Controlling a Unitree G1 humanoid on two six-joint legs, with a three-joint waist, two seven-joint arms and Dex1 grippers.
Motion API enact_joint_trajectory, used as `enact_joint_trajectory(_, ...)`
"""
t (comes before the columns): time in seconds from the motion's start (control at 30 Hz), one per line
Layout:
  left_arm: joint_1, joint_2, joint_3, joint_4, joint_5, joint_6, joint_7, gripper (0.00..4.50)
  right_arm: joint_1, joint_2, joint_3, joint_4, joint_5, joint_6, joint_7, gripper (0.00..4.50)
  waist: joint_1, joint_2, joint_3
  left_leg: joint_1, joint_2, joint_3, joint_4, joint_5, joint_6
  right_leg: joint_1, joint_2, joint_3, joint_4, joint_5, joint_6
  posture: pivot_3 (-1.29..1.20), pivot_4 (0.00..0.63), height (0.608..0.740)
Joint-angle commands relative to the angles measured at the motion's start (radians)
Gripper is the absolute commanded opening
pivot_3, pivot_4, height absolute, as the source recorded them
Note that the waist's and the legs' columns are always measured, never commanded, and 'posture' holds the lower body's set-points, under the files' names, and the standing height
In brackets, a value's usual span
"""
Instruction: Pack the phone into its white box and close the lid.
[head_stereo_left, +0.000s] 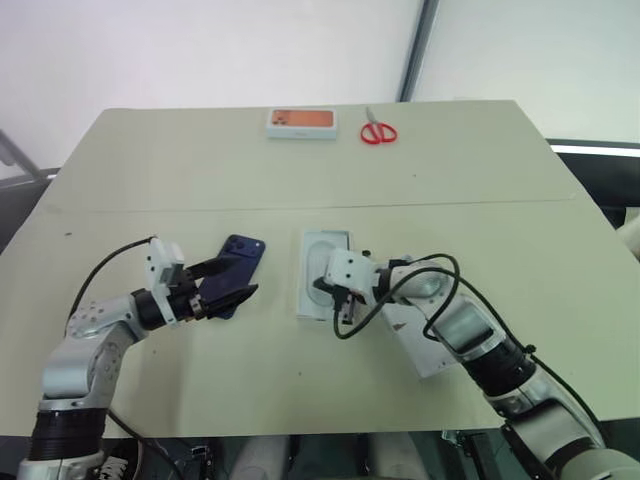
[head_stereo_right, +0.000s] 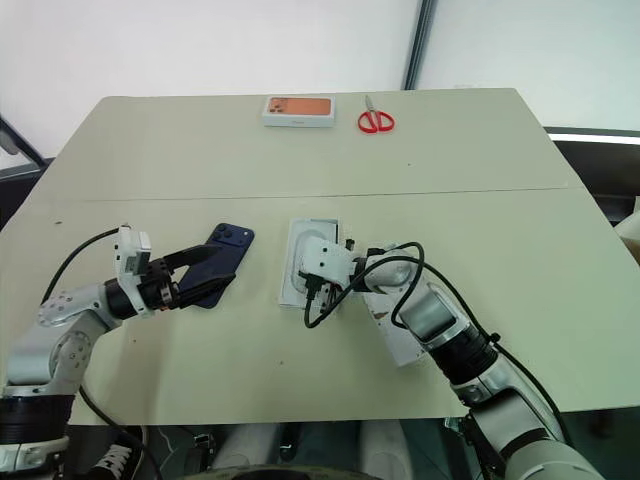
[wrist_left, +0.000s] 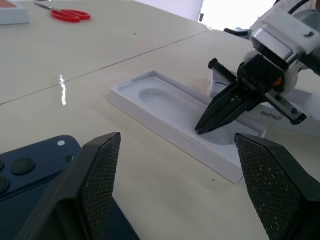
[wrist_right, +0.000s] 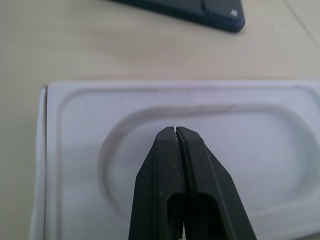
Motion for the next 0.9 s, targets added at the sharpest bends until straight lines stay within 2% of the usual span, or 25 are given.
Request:
enact_joint_trajectory(0.03,-0.001,0.002,0.002,-0.041,-0.018,-0.026,0.0,3.86,-0.011,-0.016,-0.02,-0.021,0.001,0.006,0.022,0.06,0.0,0.0,0.0,0.0,0.0,0.0,0.0,0.0,0.0,0.0,0.0,0.0,0.0,0.0,0.0,0.0,0.15,0.74)
enact_joint_trajectory(0.63,-0.02,-0.002,-0.023,-0.027,-0.014,-0.049,0.004,3.86,-0.034,-0.086,-0.006,-0.091,-0.038,0.058,0.093,0.06,0.001,0.0,0.0,0.0,0.0,0.0,0.0,0.0,0.0,0.001,0.0,0.0,0.0,0.0,0.0,0.0,0.15,0.74)
enact_joint_trajectory(0.9,-0.023,-0.002,-0.027,-0.025,-0.017,-0.053,0.015,3.86,-0.047,-0.02,-0.007,-0.077,-0.03,0.06,0.07,0.06,0.0,0.0,0.0,0.0,0.0,0.0,0.0,0.0,0.0,0.002,0.0,0.0,0.0,0.0,0.0,0.0,0.15,0.74)
